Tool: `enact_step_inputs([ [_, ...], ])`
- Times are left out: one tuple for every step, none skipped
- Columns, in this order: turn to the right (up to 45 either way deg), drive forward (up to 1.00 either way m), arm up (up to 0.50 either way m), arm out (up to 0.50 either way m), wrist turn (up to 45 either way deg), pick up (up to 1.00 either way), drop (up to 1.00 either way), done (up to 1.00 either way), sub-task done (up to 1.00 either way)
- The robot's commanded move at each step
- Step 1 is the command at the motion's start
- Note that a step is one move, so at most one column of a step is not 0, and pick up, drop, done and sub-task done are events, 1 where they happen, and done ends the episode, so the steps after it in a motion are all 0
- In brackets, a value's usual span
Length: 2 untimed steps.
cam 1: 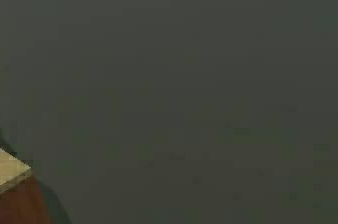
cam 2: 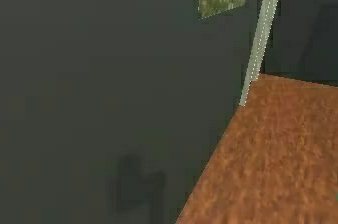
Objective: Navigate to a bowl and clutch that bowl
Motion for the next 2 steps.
enact_step_inputs([
  [-45.0, 0.0, 0.0, 0.0, 0.0, 0.0, 0.0, 0.0, 0.0],
  [-45.0, 0.0, 0.0, 0.0, 0.0, 0.0, 0.0, 0.0, 0.0],
])
